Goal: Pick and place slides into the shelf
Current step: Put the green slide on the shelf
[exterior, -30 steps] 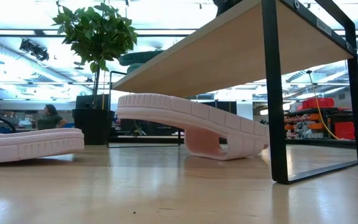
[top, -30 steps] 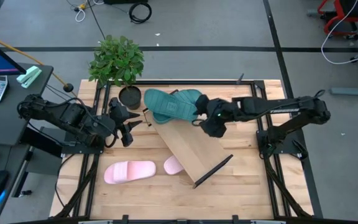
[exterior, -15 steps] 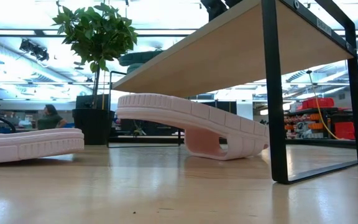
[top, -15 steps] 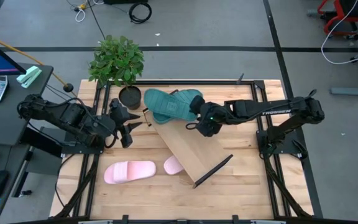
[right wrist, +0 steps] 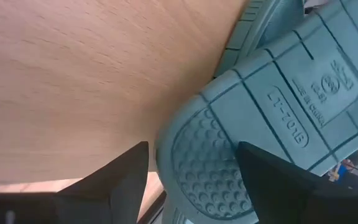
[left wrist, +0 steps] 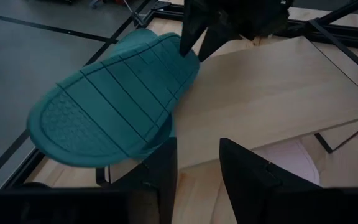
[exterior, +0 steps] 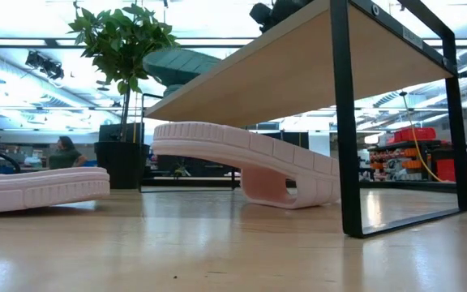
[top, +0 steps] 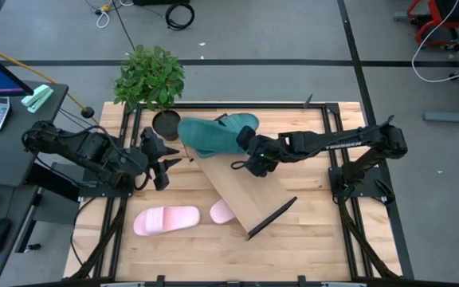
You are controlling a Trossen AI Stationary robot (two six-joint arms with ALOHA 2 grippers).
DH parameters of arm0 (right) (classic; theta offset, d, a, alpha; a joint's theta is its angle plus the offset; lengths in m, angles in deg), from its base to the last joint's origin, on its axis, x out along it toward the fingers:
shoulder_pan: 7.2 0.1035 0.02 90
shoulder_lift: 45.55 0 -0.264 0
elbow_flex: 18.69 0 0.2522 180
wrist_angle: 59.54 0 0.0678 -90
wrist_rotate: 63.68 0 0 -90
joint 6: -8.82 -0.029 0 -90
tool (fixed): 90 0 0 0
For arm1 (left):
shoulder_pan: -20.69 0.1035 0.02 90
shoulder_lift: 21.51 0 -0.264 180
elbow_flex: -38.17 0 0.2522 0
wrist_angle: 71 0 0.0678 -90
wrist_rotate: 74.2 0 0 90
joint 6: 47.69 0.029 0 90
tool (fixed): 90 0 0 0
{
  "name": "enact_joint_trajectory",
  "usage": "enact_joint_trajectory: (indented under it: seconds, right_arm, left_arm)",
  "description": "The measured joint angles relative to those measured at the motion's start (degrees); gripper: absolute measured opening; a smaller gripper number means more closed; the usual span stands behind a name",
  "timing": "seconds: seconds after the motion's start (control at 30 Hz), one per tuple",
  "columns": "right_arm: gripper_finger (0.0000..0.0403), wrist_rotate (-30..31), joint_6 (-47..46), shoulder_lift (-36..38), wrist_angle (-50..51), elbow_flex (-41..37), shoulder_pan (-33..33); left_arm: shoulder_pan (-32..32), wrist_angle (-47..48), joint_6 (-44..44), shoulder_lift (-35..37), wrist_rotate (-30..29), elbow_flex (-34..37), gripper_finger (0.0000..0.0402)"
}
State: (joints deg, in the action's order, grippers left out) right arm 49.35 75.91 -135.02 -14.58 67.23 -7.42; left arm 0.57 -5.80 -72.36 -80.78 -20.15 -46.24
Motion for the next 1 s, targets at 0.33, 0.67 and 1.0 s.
enact_joint_trajectory:
  seconds: [0.33, 0.67, 1.0]
  right_arm:
    - [0.0101, 4.55, -1.08, 0.19, -0.56, -0.01, 0.07]
    - [0.0005, 5.47, -6.27, 4.73, 0.63, 0.07, 1.17]
    - [0.0069, -6.53, -50.91, 11.73, 6.54, 1.73, -5.72]
  left_arm:
    - [-0.77, 0.04, -0.06, 0.02, 0.27, 0.0, 0.0122]
    - [-2.03, 0.51, -0.48, 0.0, 0.34, 0.0, 0.0123]
    - [-2.03, 0.46, -1.75, 0.0, 0.31, 0.0, 0.0118]
